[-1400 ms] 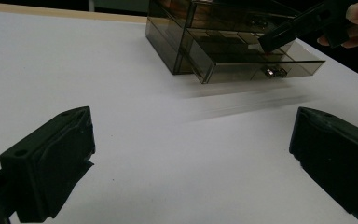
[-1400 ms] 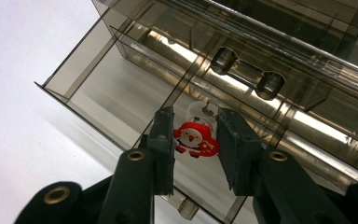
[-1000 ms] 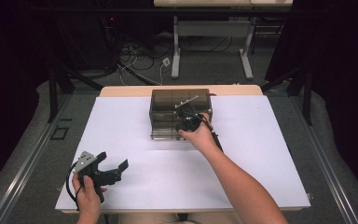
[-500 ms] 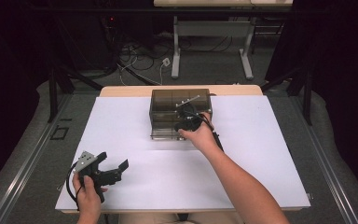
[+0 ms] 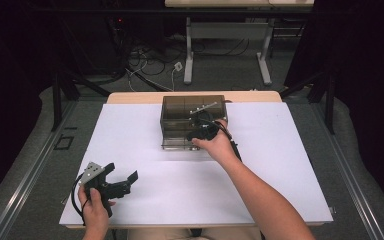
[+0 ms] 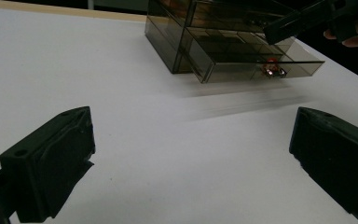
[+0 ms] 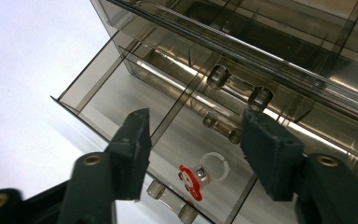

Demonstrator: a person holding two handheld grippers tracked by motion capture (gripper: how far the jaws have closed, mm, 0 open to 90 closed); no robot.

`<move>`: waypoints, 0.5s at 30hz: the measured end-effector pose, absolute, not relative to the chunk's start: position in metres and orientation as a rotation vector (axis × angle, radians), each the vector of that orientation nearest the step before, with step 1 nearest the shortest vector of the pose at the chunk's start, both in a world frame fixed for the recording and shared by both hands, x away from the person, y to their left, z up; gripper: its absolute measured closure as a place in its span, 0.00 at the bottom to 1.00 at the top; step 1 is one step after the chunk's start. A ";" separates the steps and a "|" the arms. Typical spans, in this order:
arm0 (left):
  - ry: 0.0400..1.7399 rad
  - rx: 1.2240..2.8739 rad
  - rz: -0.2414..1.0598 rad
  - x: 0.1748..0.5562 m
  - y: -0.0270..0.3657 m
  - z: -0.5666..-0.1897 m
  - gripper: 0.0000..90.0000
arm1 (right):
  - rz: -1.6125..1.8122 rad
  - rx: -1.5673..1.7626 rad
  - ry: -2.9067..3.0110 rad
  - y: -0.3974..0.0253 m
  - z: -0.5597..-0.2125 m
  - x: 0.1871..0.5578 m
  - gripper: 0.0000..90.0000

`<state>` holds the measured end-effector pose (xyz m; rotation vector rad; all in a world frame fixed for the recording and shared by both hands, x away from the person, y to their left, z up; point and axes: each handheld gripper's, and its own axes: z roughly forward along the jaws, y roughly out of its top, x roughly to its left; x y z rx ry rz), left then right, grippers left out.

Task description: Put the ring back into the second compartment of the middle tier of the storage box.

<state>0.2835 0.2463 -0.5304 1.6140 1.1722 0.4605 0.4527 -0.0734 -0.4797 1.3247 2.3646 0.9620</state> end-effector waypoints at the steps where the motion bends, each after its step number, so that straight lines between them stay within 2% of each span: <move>1: 1.172 1.613 0.461 0.283 0.246 -0.530 0.00 | 0.966 1.314 2.360 -0.073 -0.480 0.453 0.44; 7: 1.172 1.615 0.461 0.283 0.246 -0.530 0.00 | 0.983 1.284 2.354 -0.074 -0.479 0.451 0.36; 15: 1.169 1.618 0.462 0.283 0.246 -0.530 0.00 | 1.046 1.239 2.347 -0.077 -0.475 0.446 0.32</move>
